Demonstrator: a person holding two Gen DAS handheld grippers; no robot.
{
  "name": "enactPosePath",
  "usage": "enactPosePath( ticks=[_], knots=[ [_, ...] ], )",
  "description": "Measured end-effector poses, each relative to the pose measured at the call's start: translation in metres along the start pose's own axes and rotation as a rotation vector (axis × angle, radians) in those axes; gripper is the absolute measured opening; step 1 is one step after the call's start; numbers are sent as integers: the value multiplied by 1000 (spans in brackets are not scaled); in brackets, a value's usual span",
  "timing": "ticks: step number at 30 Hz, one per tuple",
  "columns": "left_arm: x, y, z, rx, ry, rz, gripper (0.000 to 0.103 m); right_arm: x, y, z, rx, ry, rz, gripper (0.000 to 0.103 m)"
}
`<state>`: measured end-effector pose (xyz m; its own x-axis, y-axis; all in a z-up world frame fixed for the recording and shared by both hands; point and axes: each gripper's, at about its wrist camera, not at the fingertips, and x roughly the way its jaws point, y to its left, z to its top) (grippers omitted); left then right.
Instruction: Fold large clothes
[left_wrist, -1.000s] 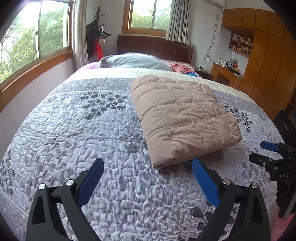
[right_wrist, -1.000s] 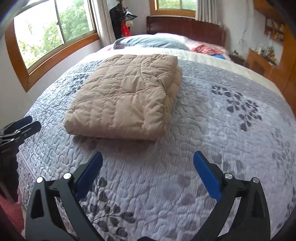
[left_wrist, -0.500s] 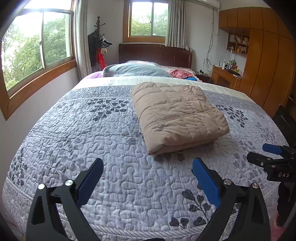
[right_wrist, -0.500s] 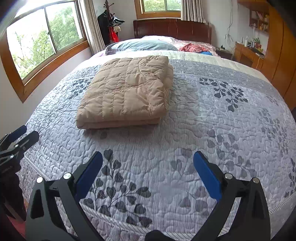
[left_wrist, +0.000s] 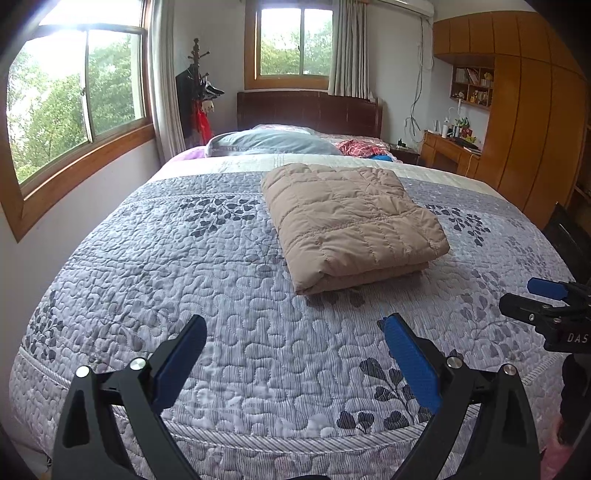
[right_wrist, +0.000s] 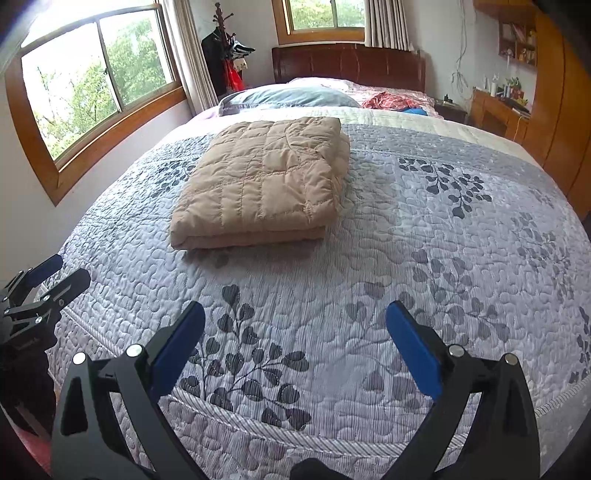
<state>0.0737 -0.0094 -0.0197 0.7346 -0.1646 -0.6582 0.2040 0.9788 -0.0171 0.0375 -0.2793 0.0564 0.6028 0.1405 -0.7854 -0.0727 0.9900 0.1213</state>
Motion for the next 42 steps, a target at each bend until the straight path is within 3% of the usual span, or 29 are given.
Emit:
enactPosePath(
  ticks=[42],
  knots=[
    [2, 2, -2, 5, 13, -1, 97, 2, 6, -2, -7, 8, 14, 98]
  ],
)
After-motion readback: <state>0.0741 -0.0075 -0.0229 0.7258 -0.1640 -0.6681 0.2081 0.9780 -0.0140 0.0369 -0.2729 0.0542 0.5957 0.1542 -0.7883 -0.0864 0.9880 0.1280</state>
